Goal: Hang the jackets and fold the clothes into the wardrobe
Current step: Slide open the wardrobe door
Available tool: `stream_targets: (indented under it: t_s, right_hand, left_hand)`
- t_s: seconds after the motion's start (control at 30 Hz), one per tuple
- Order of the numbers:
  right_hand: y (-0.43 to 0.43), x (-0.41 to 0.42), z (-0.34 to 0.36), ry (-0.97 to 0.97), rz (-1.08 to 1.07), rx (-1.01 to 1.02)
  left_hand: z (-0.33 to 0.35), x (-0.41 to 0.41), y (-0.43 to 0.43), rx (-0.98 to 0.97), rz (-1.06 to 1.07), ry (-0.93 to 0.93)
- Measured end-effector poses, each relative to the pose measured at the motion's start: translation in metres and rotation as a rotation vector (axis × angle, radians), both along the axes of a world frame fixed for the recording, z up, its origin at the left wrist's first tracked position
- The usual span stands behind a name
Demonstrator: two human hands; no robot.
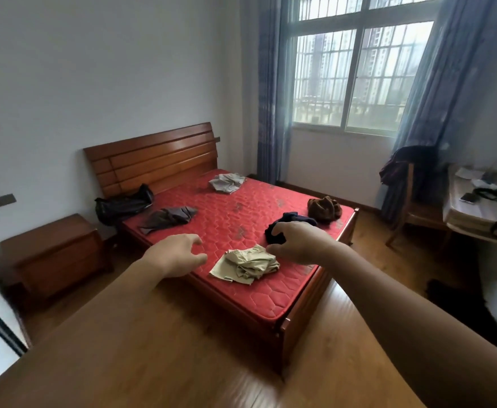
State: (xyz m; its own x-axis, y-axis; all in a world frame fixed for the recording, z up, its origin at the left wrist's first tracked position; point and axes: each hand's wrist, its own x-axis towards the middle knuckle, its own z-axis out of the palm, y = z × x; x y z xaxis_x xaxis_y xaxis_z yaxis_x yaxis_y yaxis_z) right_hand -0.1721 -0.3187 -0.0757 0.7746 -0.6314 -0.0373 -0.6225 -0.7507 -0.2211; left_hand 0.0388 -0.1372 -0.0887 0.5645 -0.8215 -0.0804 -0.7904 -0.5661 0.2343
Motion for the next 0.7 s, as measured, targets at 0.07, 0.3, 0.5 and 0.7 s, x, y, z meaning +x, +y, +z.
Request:
stream_targets:
  t_s: [0.07,0.3,0.5,0.7]
  right_hand:
    - [-0.019,0.013,-0.006,0.002,0.033,0.004]
    - [-0.059,0.078,-0.021,0.036,0.157,0.046]
    - [-0.086,0.167,-0.040,0.068,0.246,0.072]
    - [-0.123,0.274,-0.052,0.093,0.287,0.065]
  left_hand:
    - [-0.006,0.007,-0.010,0.003,0.040,0.010]
    - [-0.023,0.050,-0.025,0.015,0.167,0.025]
    - [-0.045,0.122,-0.038,0.030,0.262,0.059]
    - [-0.066,0.222,-0.070,0.021,0.313,0.071]
